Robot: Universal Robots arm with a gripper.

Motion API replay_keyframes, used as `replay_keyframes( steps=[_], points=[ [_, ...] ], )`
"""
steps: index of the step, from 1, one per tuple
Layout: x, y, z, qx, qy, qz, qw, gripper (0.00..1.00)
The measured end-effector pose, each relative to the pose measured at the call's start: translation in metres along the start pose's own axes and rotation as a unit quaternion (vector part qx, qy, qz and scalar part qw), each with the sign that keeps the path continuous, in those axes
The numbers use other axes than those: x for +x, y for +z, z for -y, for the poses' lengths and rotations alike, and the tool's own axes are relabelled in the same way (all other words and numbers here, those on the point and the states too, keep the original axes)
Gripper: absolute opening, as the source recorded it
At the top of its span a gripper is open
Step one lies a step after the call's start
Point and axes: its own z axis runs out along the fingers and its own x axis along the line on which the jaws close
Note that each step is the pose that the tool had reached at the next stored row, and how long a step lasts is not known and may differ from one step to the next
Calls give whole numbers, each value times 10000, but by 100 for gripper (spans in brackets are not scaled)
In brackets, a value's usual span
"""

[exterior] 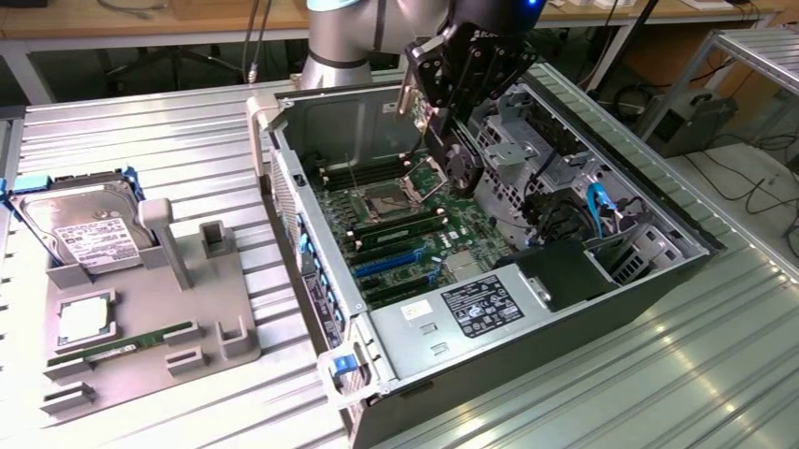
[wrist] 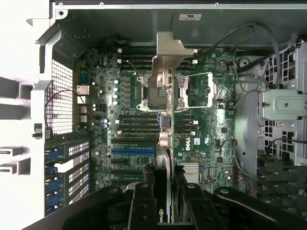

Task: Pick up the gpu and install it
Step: 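Insert the gpu into the slot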

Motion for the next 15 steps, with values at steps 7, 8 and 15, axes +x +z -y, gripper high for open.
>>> replay_keyframes(
  steps=[7, 8, 15],
  points=[
    [1, 0, 0, 1, -9, 2, 10000, 26],
    [1, 0, 0, 1, -77, -1, 10000, 26],
    [1, 3, 0, 7, -1129, -76, 9936, 26]
  ],
)
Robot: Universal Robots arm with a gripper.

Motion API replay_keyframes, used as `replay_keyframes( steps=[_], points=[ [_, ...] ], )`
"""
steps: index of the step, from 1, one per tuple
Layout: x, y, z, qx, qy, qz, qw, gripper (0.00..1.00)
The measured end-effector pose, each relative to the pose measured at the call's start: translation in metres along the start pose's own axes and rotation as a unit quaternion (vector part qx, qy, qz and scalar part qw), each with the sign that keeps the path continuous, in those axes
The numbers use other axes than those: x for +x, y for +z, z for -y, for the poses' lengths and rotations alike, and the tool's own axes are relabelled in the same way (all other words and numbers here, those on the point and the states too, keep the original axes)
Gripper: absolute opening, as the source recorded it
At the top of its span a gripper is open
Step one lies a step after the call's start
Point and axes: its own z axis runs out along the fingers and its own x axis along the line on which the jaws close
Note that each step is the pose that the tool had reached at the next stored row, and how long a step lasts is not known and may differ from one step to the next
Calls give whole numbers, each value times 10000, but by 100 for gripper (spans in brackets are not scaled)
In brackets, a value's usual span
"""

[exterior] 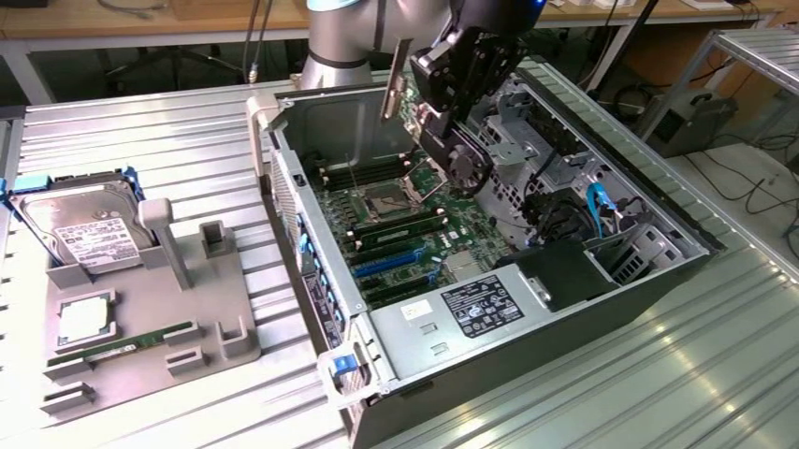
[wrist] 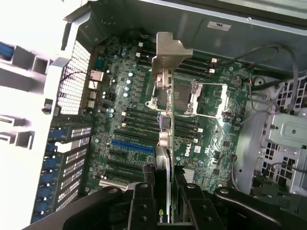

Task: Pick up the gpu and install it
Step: 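Insert the gpu into the slot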

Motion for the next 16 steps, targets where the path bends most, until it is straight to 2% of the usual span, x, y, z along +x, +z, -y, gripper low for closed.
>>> replay_keyframes(
  steps=[3, 6, 9, 13, 16],
  points=[
    [0, 1, 0, 1, -369, -25, 9993, 26],
    [0, 2, 0, 2, -665, -46, 9978, 26],
    [0, 2, 0, 4, -982, -68, 9951, 26],
    [0, 3, 0, 6, -1399, -97, 9901, 26],
    [0, 4, 0, 7, -1692, -117, 9855, 26]
  ],
)
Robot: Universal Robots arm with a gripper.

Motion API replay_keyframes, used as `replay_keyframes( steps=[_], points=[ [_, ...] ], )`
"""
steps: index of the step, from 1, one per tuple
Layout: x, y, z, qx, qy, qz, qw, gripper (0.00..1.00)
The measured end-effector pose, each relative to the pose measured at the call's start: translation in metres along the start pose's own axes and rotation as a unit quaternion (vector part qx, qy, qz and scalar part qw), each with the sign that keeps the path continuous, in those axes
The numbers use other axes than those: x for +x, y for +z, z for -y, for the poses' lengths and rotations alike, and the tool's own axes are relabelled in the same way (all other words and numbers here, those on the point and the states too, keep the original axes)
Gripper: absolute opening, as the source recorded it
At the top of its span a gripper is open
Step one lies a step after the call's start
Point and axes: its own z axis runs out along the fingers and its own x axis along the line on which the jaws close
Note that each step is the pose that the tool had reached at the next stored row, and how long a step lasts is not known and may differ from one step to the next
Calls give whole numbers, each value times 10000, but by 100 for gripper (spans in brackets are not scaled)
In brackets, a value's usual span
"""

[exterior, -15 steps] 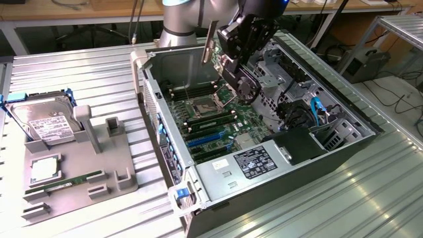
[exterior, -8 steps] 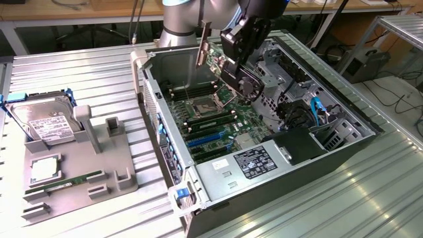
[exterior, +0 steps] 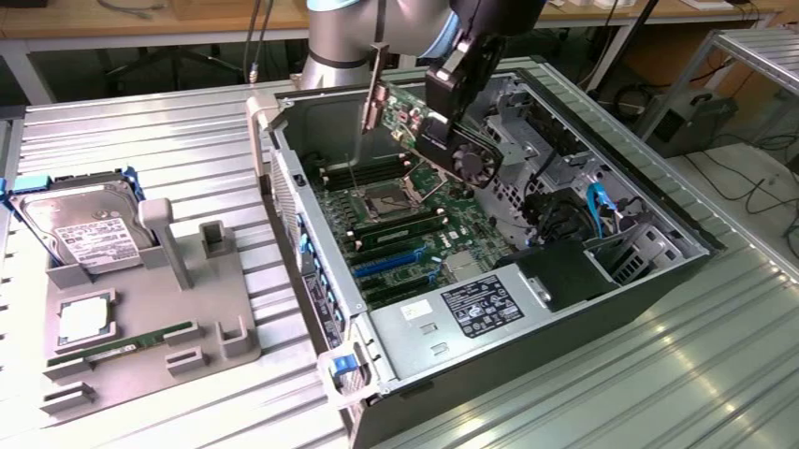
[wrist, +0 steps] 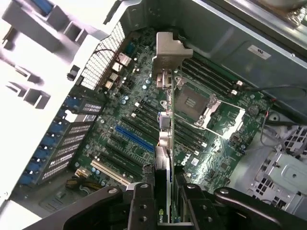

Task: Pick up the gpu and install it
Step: 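Insert the gpu into the slot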

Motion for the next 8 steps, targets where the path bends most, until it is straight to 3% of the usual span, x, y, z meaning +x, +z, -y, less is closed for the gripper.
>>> replay_keyframes(
  steps=[4, 8],
  points=[
    [0, 1, 0, 2, -396, -28, 9992, 26],
    [0, 2, 0, 5, -820, -57, 9966, 26]
  ],
)
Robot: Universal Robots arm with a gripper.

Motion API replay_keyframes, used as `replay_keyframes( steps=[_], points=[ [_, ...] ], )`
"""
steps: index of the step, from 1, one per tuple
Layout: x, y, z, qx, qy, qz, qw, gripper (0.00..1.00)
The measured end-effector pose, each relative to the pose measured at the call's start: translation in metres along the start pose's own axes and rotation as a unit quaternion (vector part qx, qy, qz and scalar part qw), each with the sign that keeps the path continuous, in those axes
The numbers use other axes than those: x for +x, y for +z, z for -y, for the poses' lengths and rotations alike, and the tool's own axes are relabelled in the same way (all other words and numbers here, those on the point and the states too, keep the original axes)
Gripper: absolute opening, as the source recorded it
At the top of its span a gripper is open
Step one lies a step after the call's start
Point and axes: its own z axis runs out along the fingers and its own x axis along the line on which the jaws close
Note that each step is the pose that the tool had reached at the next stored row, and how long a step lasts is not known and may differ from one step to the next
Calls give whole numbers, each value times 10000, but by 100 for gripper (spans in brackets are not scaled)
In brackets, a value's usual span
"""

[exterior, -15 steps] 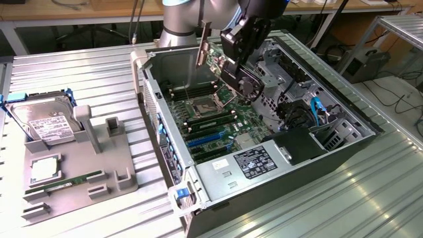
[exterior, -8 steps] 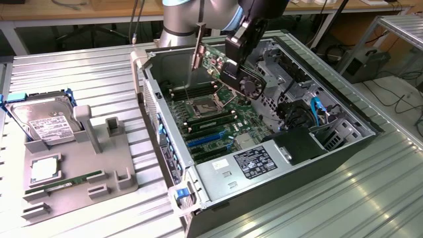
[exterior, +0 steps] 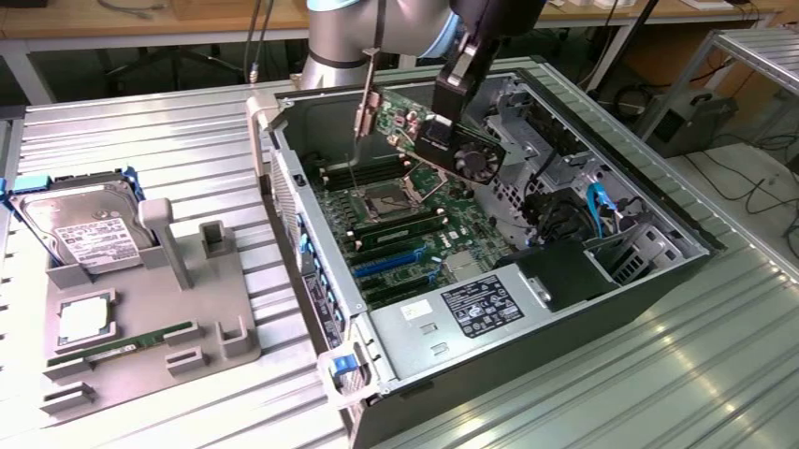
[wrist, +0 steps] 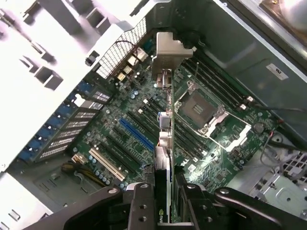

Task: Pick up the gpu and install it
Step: 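Insert the gpu into the slot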

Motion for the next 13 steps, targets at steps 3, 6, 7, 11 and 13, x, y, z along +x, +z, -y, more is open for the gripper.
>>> replay_keyframes(
  steps=[3, 6, 7, 11, 13],
  points=[
    [0, 1, 0, 2, -331, -22, 9994, 26],
    [0, 2, 0, 5, -625, -42, 9980, 26],
    [0, 3, 0, 7, -780, -53, 9969, 26],
    [0, 8, 1, 25, -1492, -94, 9888, 26],
    [0, 9, 1, 32, -1707, -105, 9853, 26]
  ],
)
